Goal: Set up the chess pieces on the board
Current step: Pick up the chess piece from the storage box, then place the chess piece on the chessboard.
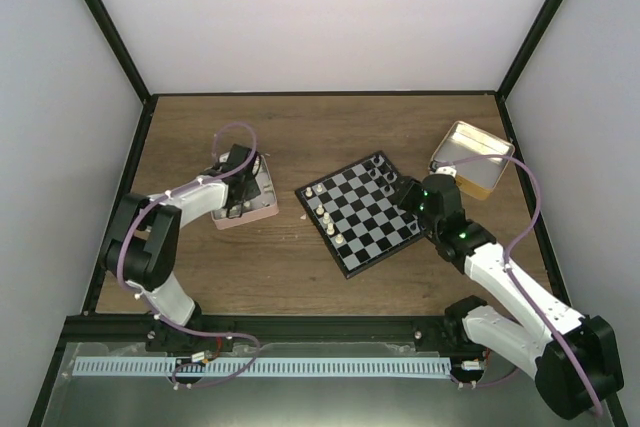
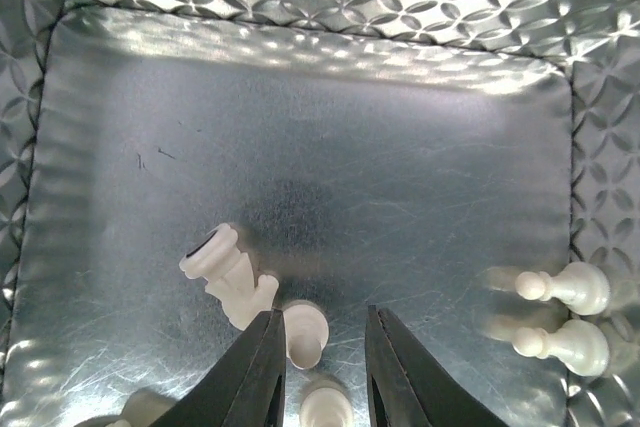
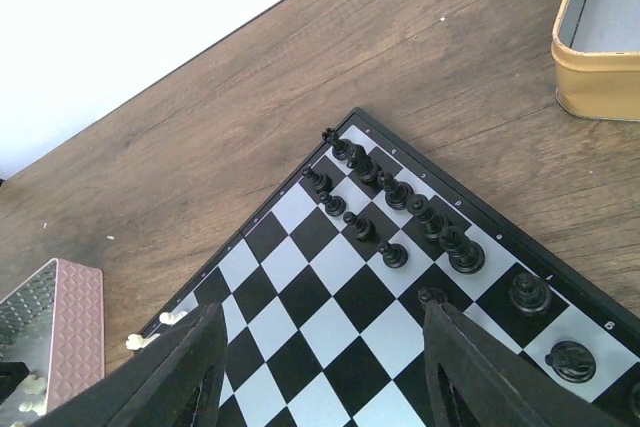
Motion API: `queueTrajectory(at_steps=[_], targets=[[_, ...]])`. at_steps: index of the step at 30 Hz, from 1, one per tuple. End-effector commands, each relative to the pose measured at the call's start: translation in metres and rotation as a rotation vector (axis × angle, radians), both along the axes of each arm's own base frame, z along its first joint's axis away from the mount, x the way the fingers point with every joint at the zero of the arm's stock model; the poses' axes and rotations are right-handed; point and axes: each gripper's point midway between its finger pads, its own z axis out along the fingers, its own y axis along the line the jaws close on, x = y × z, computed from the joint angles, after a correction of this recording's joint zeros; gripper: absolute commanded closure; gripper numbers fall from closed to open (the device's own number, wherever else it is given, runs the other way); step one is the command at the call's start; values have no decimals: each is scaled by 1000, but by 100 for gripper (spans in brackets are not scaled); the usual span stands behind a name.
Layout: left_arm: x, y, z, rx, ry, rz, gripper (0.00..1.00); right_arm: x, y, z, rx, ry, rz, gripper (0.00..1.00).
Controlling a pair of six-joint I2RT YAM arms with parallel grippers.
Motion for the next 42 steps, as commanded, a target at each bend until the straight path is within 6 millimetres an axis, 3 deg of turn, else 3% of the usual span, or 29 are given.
queueTrajectory(at_steps=[1,4,8,13,21,25,29,37,42], targets=[[2,1,-9,-7,11,-1,75,0,0,7,7,-23,-6,45],[2,2,-13,-3,19,2,76,0,1,6,8,-19,-3,45],[2,3,-13,-1,20,4,85,0,1,6,9,-18,-3,45],[4,6,-2,12,0,7,92,-1,0,6,9,-20,-9,45],[13,-7,51,-59,-112,-38,95,-1,-2,7,16,-25,-20,45],[18,-33,79,-147,-177,-127,94,-1,-2,10,21,-32,-23,45],[20,-69,92,-203,-189,-254,93,-2,-4,9,20,-34,-29,45],[15,-148,101,-206,-160,-512,91,-3,-4,8,15,-29,-27,45],[6,-197,88,-87,-105,-659,90,-3,-3,5,15,-21,-23,45]])
